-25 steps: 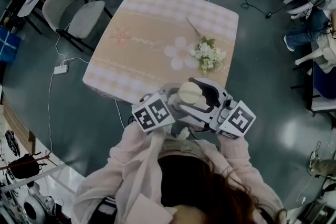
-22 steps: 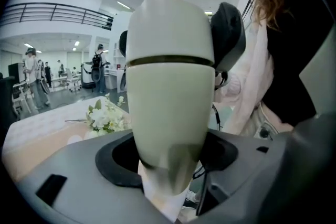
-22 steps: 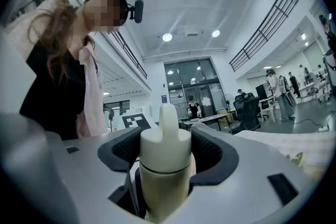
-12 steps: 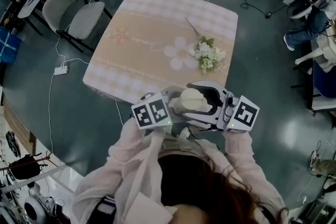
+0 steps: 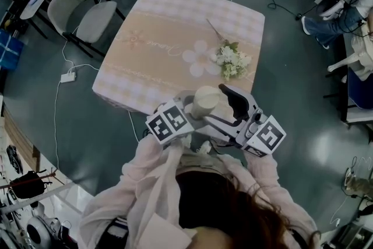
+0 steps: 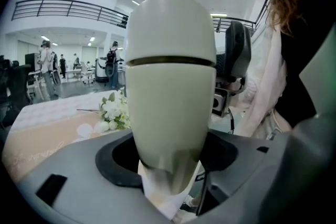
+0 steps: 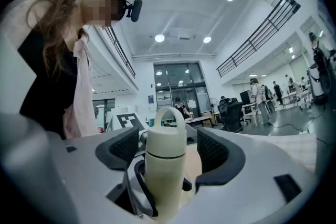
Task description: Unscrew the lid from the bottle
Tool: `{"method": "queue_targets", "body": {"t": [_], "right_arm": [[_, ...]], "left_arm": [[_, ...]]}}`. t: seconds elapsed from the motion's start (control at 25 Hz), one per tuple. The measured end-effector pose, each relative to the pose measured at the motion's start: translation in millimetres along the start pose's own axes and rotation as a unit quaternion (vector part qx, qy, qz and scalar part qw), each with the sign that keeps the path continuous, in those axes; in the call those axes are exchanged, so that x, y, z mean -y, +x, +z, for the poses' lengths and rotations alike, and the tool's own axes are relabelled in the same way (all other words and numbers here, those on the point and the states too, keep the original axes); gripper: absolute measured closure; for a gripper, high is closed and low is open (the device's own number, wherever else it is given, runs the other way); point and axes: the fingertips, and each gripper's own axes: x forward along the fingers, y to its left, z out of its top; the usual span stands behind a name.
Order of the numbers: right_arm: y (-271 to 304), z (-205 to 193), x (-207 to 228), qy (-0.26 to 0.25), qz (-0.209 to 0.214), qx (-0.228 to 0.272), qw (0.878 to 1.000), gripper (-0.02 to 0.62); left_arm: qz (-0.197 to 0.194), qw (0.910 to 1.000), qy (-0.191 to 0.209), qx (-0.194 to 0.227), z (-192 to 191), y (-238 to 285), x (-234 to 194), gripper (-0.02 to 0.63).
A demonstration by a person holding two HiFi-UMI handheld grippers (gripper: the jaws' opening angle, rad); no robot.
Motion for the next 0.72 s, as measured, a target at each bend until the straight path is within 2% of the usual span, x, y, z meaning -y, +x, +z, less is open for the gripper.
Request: {"method": "queue_targets", "body": {"t": [0.2,0.4,0.52,0.72], "right_arm": [[5,-8,2,0.002,-0.048,-0.015,0.999,0.250],[14,-10,5,0.001,-0.078,-0.017,0.997,0.256],[16,-7,5,-0.009,-0.083,-0.019,0.996,0.299],[14,-4,3,-0.015,-0.069,-0.018,0.997,0.295]], "left_arm": [[0.031,0.9994,-0.018,0.002,-1,0,-9,0.290],[0.036,0.9993,-0.003,-0.011,-2,4,-7,0.290],[0.032,0.9994,0.000,-0.012,-2,6,-3,0.290],[0.022,0.9996,0.005,-0.013,0,6,1,0.290]]}}
